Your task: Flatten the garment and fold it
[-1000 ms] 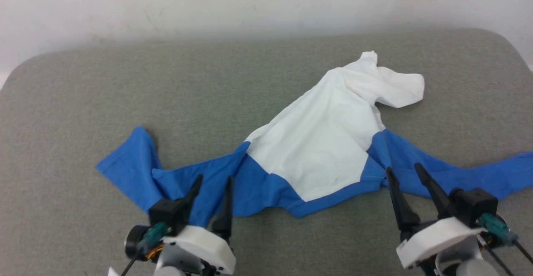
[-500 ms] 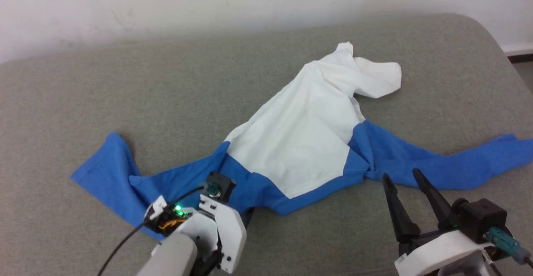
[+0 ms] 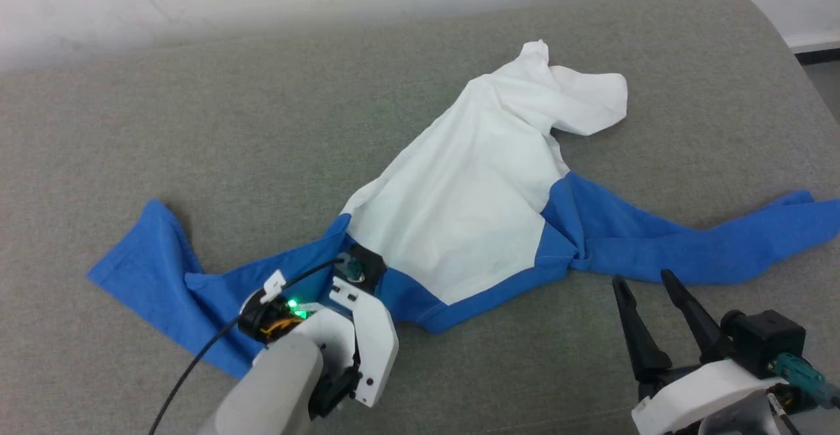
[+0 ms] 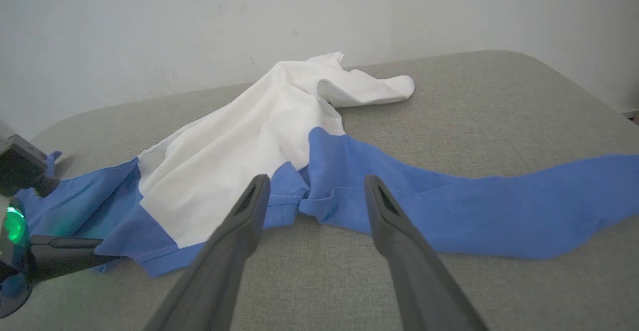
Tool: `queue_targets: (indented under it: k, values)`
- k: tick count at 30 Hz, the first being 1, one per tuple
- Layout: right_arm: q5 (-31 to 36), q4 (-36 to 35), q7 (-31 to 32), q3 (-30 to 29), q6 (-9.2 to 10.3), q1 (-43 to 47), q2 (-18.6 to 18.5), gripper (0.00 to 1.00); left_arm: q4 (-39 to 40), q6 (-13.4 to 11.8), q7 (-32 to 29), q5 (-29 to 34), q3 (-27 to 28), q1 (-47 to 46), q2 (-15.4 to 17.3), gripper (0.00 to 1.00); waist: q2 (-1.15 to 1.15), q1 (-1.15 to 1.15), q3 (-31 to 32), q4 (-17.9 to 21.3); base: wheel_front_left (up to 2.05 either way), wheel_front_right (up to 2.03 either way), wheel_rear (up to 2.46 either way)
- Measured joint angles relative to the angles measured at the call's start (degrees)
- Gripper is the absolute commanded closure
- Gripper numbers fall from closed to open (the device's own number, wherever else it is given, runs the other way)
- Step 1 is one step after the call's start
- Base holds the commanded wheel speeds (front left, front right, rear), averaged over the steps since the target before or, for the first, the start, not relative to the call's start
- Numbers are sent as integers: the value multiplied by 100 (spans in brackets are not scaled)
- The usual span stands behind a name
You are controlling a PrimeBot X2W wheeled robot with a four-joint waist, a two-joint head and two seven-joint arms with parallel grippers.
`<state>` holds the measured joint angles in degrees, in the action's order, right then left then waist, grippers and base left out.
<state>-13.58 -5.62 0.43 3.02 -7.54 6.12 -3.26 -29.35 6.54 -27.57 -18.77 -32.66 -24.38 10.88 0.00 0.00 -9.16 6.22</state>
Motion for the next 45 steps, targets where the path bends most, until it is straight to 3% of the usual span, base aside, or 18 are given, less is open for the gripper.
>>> queue_targets:
  k: [4, 10, 20, 32, 34, 35, 41, 45]
  values:
    - [1, 240, 229, -83, 0, -66, -115, 0, 94, -342, 628, -12, 148, 273, -94, 100, 0, 0, 59, -82, 0, 0, 0]
    - [-208, 910, 927, 267, 0, -611, -792, 0, 493, -720, 1302, -93, 390, 644, -112, 100, 0, 0, 126, -260, 0, 0, 0]
    - [-700, 1997, 1993, 1897, 0, -2348, -1872, 0, 1105, -880, 1708, -87, 489, 663, -24, 100, 0, 0, -90, -459, 0, 0, 0]
    - [-1624, 3117, 2588, 3864, 4, -3779, -2336, 0, 1166, -918, 1925, -100, 489, 543, -109, 100, 0, -1, -527, -680, 0, 0, 0]
    - [-1871, 3203, 2737, 4039, 9, -3921, -2380, 72, 1148, -920, 1939, -114, 489, 543, -110, 100, 0, -1, -563, -695, 0, 0, 0]
    - [-2016, 3242, 2802, 4077, 9, -3980, -2385, 100, 1135, -920, 1953, -132, 490, 544, -110, 100, 0, -1, -569, -695, 0, 0, 0]
    - [-2535, 3428, 2847, 4279, 10, -4088, -2391, 100, 1081, -920, 2019, -222, 516, 555, -77, 100, 0, -1, -446, -636, 0, 0, 0]
    - [-2633, 3459, 2505, 4276, 1, -4010, -2435, 100, 1185, -921, 2185, -360, 655, 580, -77, 100, 0, 0, -266, -588, 0, 0, 0]
